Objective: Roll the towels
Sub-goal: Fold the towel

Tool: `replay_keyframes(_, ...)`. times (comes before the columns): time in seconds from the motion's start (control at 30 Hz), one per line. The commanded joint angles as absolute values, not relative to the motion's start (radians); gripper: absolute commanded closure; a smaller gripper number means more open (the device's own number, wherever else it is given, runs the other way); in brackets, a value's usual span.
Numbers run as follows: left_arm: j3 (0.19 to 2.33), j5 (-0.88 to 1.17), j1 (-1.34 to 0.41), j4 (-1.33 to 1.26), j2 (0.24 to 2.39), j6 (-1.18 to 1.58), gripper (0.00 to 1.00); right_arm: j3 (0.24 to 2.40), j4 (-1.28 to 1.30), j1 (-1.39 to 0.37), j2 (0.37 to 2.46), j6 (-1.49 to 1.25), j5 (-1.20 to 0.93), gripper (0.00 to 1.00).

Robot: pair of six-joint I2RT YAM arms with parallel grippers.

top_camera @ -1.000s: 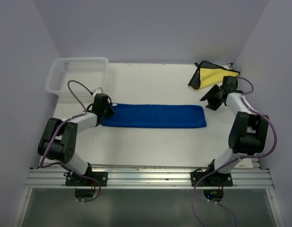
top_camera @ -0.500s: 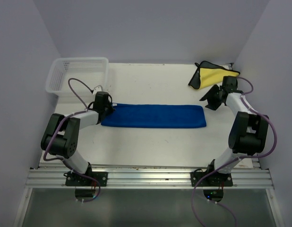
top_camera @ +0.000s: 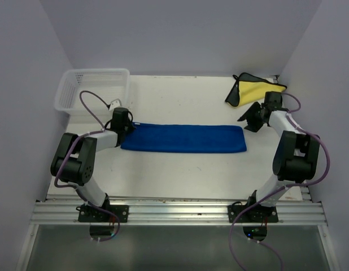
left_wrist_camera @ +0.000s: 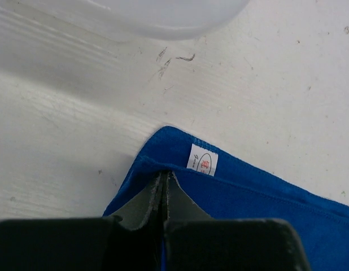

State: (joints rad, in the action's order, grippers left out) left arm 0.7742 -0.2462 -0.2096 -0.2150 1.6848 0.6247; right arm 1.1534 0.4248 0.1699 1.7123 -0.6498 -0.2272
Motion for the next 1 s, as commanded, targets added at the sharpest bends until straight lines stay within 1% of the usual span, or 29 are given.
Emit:
replay_keyframes(0.0, 0.801, -0.288, -0.202, -0.325, 1.698, 0.577, 1.00, 1.152, 0.397, 0.163, 1.718, -0.632, -0.247, 0.46)
replay_keyframes(0.37, 0.810, -0.293, -0.202, -0.307, 1.787, 0.595, 1.00, 1.152, 0.403, 0.160, 1.723, -0.617, -0.244, 0.46)
replay_keyframes(0.5, 0.839, -0.330, -0.203, -0.223, 1.766, 0.612, 1.00, 1.158, 0.413, 0.160, 1.712, -0.611, -0.241, 0.46)
replay_keyframes(0.63, 0.841, -0.302, -0.202, -0.180, 1.743, 0.652, 1.00, 1.166, 0.417, 0.160, 1.692, -0.609, -0.250, 0.45)
replay_keyframes(0.8, 0.822, -0.252, -0.209, -0.141, 1.675, 0.673, 1.00, 1.177, 0.428, 0.158, 1.651, -0.598, -0.255, 0.41)
replay_keyframes(0.83, 0.825, -0.245, -0.209, -0.132, 1.664, 0.678, 1.00, 1.177, 0.429, 0.158, 1.641, -0.592, -0.253, 0.39)
replay_keyframes(0.97, 0.836, -0.227, -0.209, -0.068, 1.618, 0.680, 0.79, 1.181, 0.489, 0.146, 1.603, -0.554, -0.189, 0.36)
